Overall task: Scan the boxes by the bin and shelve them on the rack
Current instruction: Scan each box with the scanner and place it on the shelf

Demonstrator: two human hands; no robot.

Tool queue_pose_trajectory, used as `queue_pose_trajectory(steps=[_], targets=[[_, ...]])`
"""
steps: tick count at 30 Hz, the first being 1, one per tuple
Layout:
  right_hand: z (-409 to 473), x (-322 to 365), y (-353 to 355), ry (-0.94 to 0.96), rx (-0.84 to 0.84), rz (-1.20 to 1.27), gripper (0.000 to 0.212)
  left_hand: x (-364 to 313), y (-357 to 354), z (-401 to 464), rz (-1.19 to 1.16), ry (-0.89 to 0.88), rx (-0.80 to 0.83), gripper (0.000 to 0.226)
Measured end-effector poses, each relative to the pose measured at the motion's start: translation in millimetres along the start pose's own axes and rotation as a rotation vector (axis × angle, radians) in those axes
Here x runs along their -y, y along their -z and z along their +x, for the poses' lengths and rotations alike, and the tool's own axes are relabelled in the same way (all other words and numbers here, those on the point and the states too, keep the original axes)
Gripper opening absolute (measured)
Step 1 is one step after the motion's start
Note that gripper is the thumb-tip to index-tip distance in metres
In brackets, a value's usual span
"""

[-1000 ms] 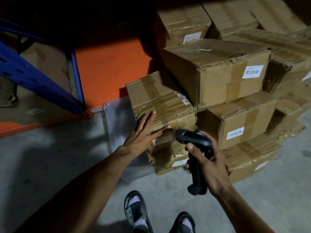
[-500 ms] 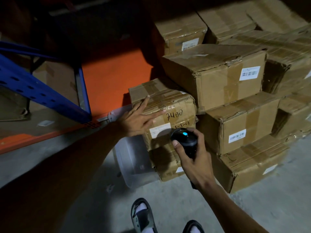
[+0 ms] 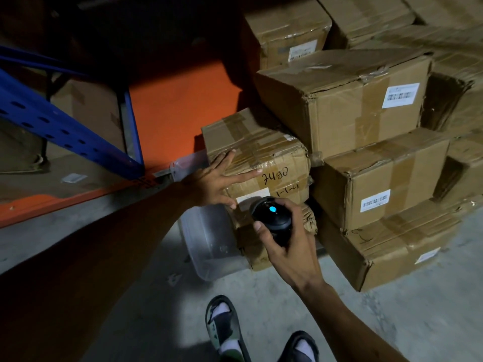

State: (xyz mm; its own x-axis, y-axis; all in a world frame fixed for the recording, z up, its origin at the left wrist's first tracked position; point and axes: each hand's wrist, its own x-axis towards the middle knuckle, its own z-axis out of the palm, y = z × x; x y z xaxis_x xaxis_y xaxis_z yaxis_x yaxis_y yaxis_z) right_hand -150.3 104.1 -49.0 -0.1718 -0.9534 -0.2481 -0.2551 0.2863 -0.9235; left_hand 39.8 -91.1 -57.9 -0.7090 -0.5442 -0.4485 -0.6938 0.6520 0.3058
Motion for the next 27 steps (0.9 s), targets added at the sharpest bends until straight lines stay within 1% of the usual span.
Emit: queue_pose_trajectory(steps=[5,10,13,18,23,25,27], targets=[[-0.8,2.4,-1.6,0.017,-0.005,0.004,0.061,0.3,0.0,-0.8,-0.022,-0.01,0.002,0.1],[2.4,2.9,-2.6,-0.017,-0.061,0.013,0.059,3.6,-2.7,-1.4,-0.053,0.0,-0.035,0.104],[1.2,3.1,-3.3,0.0,-0.077,-0.002,0.058,4.6,-3.5,-0.8,-0.057,-0.001,-0.037,0.103],[0.8,3.1,-3.1,0.024,-0.072,0.003,0.061,2.5,-0.1,-0.5,-0.043,-0.022,0.001,0.1],[2.2,3.7,-2.1,0.017,-0.086,-0.006,0.063,0.0,4.1,-1.6,-0.073,0.002,0.046,0.096],[3.7,2.5,-1.8,0.009,-0.089,-0.013,0.063,3.6,3.4,-2.0,-0.055,-0.007,0.047,0.096],[3.4,0.9,0.0,0.0,-0.075,-0.024,0.066,4.9,-0.6,-6.3,-0.047,-0.028,0.001,0.098]])
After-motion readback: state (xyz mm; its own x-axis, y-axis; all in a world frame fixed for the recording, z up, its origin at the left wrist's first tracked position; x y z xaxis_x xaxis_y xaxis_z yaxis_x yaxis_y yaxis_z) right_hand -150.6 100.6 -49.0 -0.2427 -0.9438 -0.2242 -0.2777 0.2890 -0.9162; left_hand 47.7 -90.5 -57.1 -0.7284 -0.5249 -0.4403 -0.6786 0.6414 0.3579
